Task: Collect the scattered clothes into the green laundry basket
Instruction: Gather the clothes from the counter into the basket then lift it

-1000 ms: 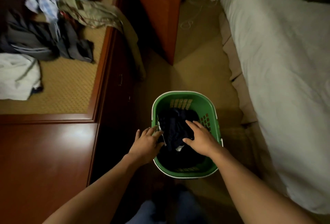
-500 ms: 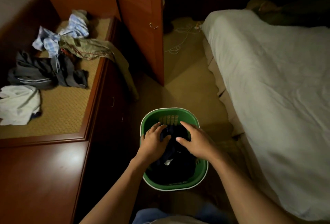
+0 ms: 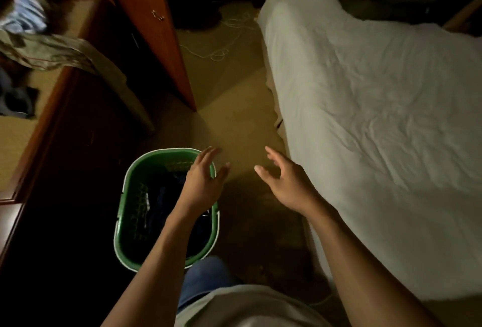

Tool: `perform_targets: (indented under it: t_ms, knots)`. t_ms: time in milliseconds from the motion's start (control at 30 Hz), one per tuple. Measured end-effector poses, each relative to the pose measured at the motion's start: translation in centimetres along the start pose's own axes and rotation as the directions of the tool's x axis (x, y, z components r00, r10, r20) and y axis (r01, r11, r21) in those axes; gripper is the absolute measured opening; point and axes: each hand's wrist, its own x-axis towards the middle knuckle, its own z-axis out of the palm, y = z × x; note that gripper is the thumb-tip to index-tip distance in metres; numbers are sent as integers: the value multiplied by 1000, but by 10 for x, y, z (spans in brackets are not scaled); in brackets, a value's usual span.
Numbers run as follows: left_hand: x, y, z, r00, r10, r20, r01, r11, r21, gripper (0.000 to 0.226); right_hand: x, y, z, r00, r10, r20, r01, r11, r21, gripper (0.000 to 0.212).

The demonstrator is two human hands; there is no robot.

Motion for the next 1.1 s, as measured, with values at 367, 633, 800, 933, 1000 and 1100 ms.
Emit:
perform_targets:
  t_ms: [367,633,800,933,1000,1100]
  knots:
    - [102,53,41,999,40,-21,-40,999,-2,49,106,15,-70,996,-55,75,54,998,25,69]
    - [221,84,46,999,48,17,-48,999,-6,52,209,-11,-119,992,-94,84,94,996,0,68]
    - [287,94,35,998,-5,-59,5,1000,-1,53,285,-28,-145,982,-152,117,153,988,-2,68]
    - [336,95,31,985,-74,-154,72,997,-14,54,357,-40,-159,951,-243,192,245,969,14,68]
    - [358,96,28,967,-132,-218,129,991,-28,57,394,-50,-163,924,-278,264,287,958,5,67]
    - [387,102,22,917,-228,-326,215,974,-78,57,444,-72,-165,863,-320,391,354,935,-18,66]
